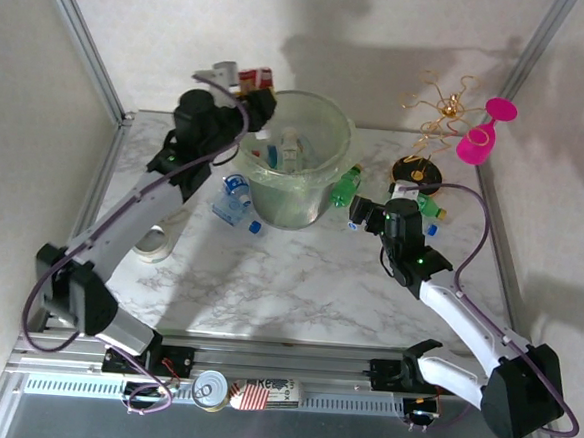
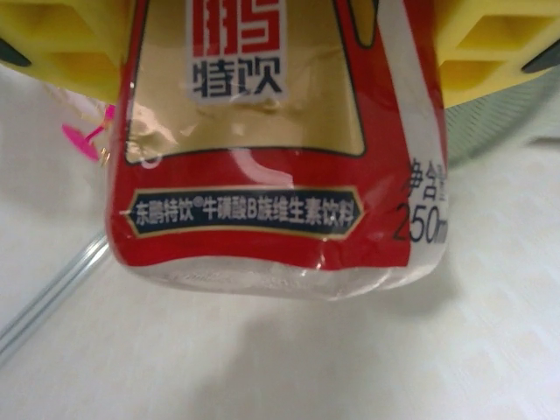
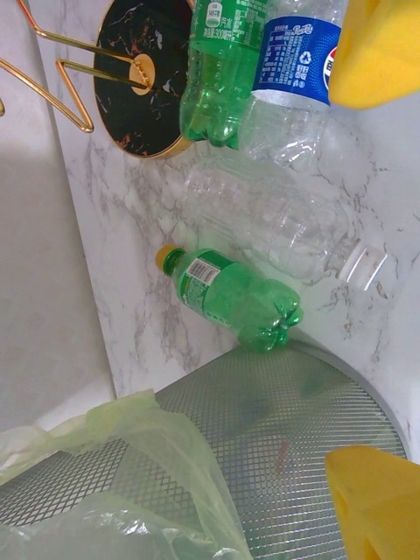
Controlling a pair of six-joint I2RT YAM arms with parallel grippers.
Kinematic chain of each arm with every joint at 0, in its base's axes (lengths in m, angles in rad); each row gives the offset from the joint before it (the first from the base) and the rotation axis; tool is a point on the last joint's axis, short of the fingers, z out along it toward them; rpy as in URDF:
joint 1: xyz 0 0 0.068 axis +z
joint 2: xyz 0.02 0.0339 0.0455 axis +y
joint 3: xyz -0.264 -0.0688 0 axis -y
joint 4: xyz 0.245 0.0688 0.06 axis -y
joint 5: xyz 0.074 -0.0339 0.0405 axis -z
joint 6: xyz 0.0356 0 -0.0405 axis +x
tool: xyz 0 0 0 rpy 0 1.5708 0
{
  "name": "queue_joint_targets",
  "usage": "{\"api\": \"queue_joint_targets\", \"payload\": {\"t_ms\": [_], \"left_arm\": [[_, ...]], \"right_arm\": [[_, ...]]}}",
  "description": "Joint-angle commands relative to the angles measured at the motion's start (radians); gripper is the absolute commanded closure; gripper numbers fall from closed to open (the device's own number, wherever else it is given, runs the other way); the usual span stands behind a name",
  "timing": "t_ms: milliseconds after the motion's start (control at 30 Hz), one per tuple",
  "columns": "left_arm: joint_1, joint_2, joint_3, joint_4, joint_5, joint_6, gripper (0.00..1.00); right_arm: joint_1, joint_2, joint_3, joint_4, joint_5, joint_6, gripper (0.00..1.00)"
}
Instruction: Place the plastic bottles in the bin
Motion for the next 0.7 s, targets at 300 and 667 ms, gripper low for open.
{"api": "queue_joint_targets", "payload": {"t_ms": [300,667], "left_arm": [[-0.113,0.334,0.368,-0.344,-0.149,0.19,0.62],[-0.146,0.398,0.503,-0.418,-0.184,0.217,0.15]], "right_arm": [[-0.007,-0.048,-0.012,-0.027,-0.007,0.016,0.01],[-0.008,-0.06,-0.013,-0.053,0.002,0.0,0.01]]}}
